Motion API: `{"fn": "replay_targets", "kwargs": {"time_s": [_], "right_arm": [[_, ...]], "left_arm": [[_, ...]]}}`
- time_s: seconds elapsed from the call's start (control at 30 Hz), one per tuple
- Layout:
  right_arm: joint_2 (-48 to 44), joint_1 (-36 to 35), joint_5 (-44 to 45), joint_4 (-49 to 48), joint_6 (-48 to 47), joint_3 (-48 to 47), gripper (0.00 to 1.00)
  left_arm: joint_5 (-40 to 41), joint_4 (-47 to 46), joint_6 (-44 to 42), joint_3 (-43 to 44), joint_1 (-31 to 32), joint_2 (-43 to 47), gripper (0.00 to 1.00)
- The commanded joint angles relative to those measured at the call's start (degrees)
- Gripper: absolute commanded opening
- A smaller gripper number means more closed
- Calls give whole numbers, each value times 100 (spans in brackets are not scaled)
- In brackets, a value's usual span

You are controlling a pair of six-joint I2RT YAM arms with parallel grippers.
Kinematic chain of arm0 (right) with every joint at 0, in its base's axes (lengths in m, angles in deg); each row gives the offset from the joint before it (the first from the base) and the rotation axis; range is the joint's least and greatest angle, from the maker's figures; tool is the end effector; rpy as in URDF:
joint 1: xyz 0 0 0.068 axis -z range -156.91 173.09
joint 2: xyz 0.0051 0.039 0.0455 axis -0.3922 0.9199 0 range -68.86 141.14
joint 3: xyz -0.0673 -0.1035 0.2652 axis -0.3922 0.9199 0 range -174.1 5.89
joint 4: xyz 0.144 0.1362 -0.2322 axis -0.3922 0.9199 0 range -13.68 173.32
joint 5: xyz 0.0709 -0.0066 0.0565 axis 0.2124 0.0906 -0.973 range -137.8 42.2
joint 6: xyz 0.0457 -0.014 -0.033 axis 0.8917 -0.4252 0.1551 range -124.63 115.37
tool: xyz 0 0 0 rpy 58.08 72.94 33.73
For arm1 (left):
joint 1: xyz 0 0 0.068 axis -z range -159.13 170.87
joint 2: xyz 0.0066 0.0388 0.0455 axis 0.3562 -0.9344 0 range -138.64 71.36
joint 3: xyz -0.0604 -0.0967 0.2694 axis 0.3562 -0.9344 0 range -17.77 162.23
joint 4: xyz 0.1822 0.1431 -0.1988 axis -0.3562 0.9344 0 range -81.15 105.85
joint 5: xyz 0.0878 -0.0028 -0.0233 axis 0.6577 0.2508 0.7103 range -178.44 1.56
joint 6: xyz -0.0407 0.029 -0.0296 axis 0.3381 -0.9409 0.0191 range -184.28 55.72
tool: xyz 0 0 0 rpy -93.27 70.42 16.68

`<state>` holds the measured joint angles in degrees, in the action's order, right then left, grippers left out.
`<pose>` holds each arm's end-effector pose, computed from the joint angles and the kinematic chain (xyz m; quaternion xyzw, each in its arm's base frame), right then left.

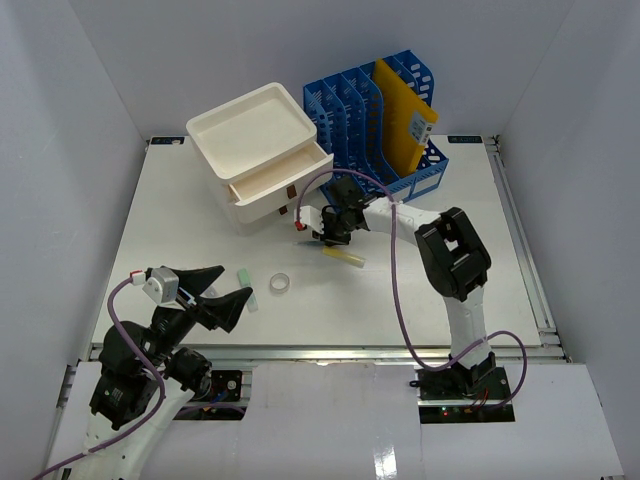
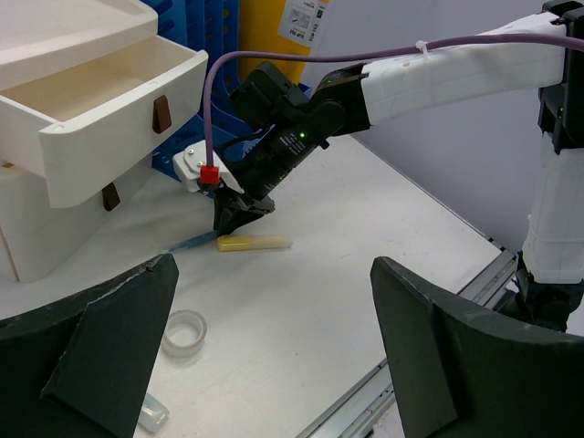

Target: Organize the desk

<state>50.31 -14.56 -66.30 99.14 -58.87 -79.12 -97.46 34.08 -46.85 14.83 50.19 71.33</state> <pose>0.3840 0.3129 0.1527 -0.7118 0.6252 0.1120 0.2998 0.0517 -0.0366 0.3357 0.1269 0.6487 -0.3447 0.6665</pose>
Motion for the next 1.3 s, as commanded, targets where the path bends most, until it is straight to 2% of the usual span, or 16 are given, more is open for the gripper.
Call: {"fn": "replay_targets", "kwargs": {"time_s": [0.0,0.4,0.57,0.73,0.97,1.1,1.27], "right_arm": [[-631,-23,95,387,11,65,8],[-2381,-29,-356,741,-479,602,8],[-2794,-41,-372,871,-570,10,8],[-2445,-48,-58,1037,-788,-1163,8],[-1466,-194,398,1196,-1042,-2813,8],[-1066,-352,695,1000,-1272,-3096,8],[-906,-541,981,629,-1625,-2976,8]], "left_arm": [[-11,-53,-28,-43,-13,222,98],[55,-33,-9,-34,-11,246,98],[84,-29,-1,-34,-14,245,98],[102,-29,15,-34,-7,223,98],[172,-18,33,-26,-13,222,98],[172,-18,41,-34,-14,187,98],[172,-18,41,-41,-12,155,98]]}}
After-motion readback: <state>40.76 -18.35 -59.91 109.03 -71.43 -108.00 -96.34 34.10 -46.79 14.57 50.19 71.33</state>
